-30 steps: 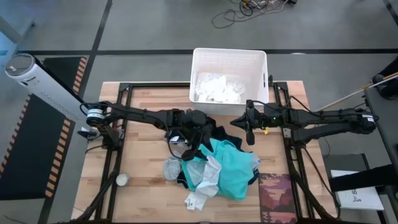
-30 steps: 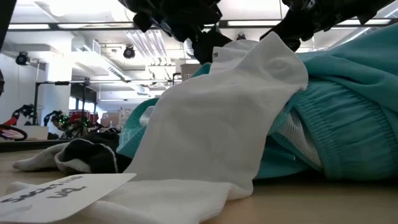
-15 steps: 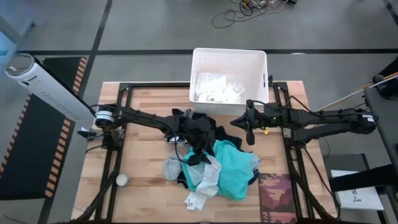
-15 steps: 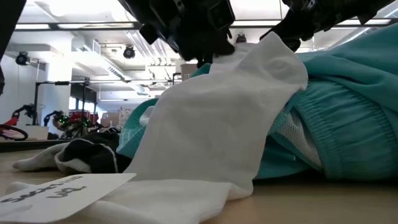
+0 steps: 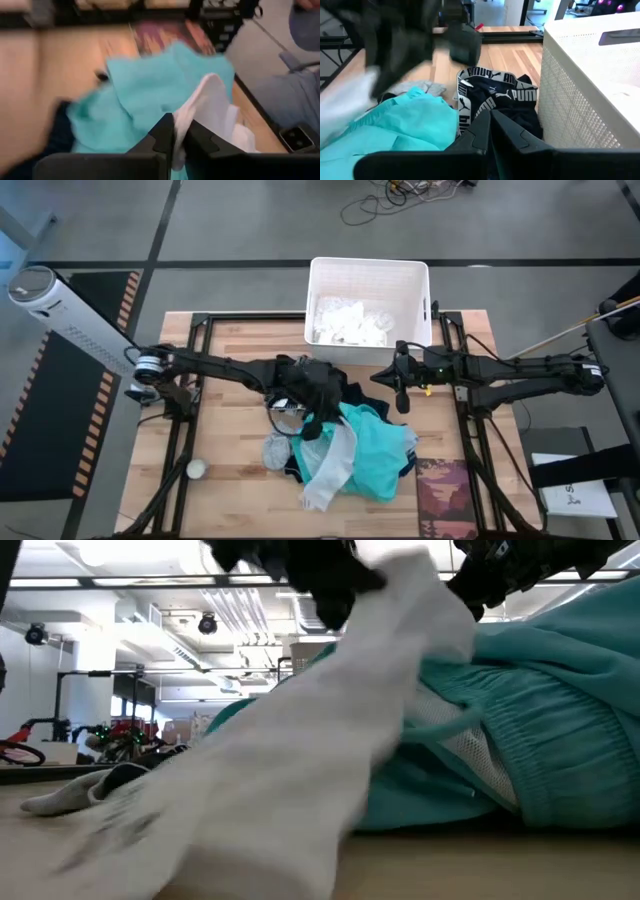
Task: Sort clothes
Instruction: Put the white sock into the white laundry bin
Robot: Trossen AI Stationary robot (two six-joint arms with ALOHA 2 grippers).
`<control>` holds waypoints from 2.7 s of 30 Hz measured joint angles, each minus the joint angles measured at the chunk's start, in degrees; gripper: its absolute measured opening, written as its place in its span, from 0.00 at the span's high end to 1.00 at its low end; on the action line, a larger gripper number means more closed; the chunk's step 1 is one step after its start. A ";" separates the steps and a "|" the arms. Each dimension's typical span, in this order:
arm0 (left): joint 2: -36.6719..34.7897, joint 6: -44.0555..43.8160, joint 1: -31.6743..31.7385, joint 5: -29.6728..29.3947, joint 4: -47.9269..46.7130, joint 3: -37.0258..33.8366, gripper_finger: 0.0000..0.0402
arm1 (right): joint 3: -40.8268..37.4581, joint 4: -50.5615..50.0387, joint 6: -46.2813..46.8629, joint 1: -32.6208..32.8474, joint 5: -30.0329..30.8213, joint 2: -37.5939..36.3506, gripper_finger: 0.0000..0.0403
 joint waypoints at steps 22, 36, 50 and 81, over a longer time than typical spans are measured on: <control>-8.07 11.65 18.17 -10.78 -1.81 27.28 1.00 | 0.00 0.81 3.73 0.00 0.04 0.00 1.00; 13.15 10.07 28.38 -3.22 -9.43 58.37 1.00 | 0.00 1.08 2.31 0.00 0.04 0.00 1.00; 18.30 10.13 32.44 -2.89 -11.25 49.62 0.92 | 0.00 1.05 0.77 0.00 0.02 0.00 1.00; 17.39 15.95 32.41 -2.46 -20.00 51.14 0.46 | 10.26 3.62 -6.47 -0.90 20.26 1.06 1.00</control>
